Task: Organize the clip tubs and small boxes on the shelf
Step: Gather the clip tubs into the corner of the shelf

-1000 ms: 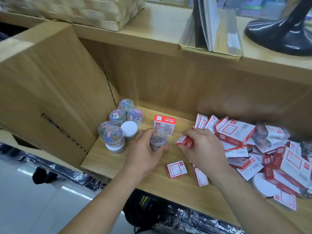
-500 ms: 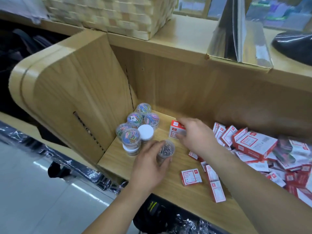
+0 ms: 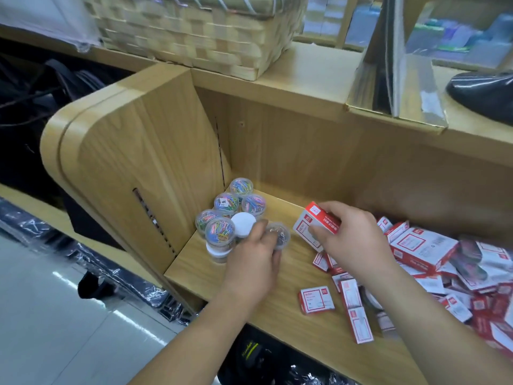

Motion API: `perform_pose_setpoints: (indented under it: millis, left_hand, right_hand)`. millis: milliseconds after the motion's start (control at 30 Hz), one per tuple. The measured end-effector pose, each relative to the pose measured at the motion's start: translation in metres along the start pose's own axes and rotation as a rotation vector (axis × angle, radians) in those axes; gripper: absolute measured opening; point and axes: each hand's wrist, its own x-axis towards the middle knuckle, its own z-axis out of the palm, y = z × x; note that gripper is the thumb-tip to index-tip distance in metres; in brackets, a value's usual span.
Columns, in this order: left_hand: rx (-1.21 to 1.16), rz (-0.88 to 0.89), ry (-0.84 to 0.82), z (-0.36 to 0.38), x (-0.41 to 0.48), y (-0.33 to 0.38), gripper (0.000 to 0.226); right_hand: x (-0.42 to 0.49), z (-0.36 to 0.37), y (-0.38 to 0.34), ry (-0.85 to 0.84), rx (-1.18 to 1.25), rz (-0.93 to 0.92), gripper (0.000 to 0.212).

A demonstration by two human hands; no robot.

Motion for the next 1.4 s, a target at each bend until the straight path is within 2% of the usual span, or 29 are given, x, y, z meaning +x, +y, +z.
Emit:
perform_pose_setpoints:
  millis: [100, 200, 300, 367, 433, 533, 700, 800, 900, 1000, 1133, 1200, 1267, 1333, 1400]
  left_hand:
    - [-0.025, -0.054, -0.030, 0.010, 0.028, 0.009, 0.027]
    - [-0.116, -0.049, 0.000, 0.013, 0.038, 0.014, 0.039]
    - [-0.462, -0.040, 0.060, 0.000, 0.026, 0.032, 0.039]
    - [-0.768, -0.104, -0.018, -0.018, 0.015, 0.055, 0.040]
    - [-0.956, -0.090, -0.153, -0.034, 0.011, 0.075, 0.037]
    - [-0.961, 0.002, -0.267, -0.047, 0.012, 0.100, 0.032]
    - [-1.084, 0.036, -0.421, -0.025, 0.005, 0.156, 0.025]
    - [-1.052, 0.070, -0.505, -0.001, -0.006, 0.197, 0.027]
    - [-0.935, 0.126, -0.573, 0.023, -0.014, 0.231, 0.026]
    - [-0.708, 0.333, -0.470, 0.049, -0.013, 0.264, 0.023]
    - [-0.390, 0.414, -0.323, 0.072, -0.009, 0.309, 0.044]
    - [-0.169, 0.379, -0.311, 0.082, -0.011, 0.320, 0.066]
    - [-0.082, 0.258, -0.376, 0.087, -0.019, 0.327, 0.086]
    - [-0.059, 0.177, -0.413, 0.093, -0.030, 0.335, 0.095]
    - [-0.074, 0.130, -0.379, 0.097, -0.034, 0.340, 0.096]
  right_hand:
    - [-0.006, -0.009, 0.004, 0.014, 0.048, 0.022, 0.036]
    - [-0.011, -0.020, 0.010, 0.042, 0.139, 0.039, 0.037]
    - [-0.016, -0.034, 0.014, 0.058, 0.225, 0.027, 0.035]
    - [-0.021, -0.045, 0.015, 0.005, 0.339, 0.001, 0.030]
    - [-0.029, -0.057, 0.014, -0.062, 0.425, -0.046, 0.025]
    - [-0.047, -0.075, 0.024, -0.043, 0.485, -0.070, 0.027]
    - [-0.093, -0.101, 0.075, 0.152, 0.447, 0.149, 0.044]
    - [-0.123, -0.123, 0.106, 0.198, 0.415, 0.278, 0.035]
    - [-0.151, -0.152, 0.136, 0.236, 0.411, 0.331, 0.027]
    - [-0.176, -0.185, 0.179, 0.308, 0.326, 0.371, 0.027]
    - [-0.200, -0.222, 0.260, 0.512, 0.151, 0.533, 0.023]
    - [-0.200, -0.220, 0.297, 0.577, 0.120, 0.604, 0.025]
    - [-0.194, -0.206, 0.325, 0.607, 0.166, 0.616, 0.026]
    - [-0.191, -0.191, 0.343, 0.617, 0.210, 0.641, 0.025]
    - [-0.194, -0.182, 0.354, 0.642, 0.229, 0.677, 0.023]
